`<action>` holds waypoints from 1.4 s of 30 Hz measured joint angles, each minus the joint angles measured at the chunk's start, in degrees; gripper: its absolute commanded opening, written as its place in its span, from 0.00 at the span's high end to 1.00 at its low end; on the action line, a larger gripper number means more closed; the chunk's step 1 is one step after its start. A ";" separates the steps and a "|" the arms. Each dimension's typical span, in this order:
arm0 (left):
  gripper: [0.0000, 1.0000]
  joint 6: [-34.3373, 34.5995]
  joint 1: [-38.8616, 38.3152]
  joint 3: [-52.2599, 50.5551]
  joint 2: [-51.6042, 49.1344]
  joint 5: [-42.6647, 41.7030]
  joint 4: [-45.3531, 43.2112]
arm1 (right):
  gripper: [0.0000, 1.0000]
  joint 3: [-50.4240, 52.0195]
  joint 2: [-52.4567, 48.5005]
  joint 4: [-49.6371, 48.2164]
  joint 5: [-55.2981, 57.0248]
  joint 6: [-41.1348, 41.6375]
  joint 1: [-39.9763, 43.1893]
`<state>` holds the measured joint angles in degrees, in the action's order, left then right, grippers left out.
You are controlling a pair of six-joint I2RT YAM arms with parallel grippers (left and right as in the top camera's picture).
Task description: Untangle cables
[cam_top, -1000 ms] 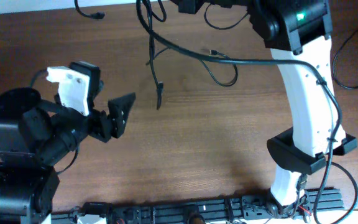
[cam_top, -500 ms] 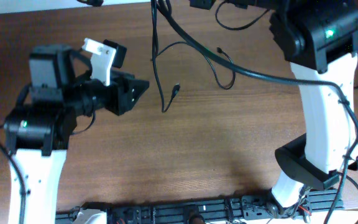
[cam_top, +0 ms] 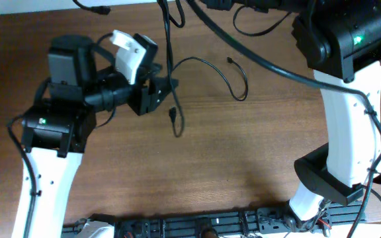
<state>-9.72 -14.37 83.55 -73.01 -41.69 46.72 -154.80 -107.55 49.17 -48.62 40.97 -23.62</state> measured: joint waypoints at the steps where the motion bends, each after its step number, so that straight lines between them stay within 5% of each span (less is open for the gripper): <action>1: 0.92 -0.02 -0.46 0.00 -0.22 -0.04 -0.31 | 0.96 0.00 0.00 0.02 -0.35 0.61 0.00; 15: 0.96 -1.01 -2.45 0.04 -2.54 1.03 1.95 | 0.96 0.00 0.00 -2.54 -1.62 2.49 2.58; 42: 0.94 -1.05 -2.45 0.04 -2.54 4.66 6.23 | 0.96 0.00 4.87 -5.09 -5.57 2.34 37.86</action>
<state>-10.76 -16.82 83.59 -75.55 -37.04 52.95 -154.80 -102.67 44.07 -54.19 43.31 14.24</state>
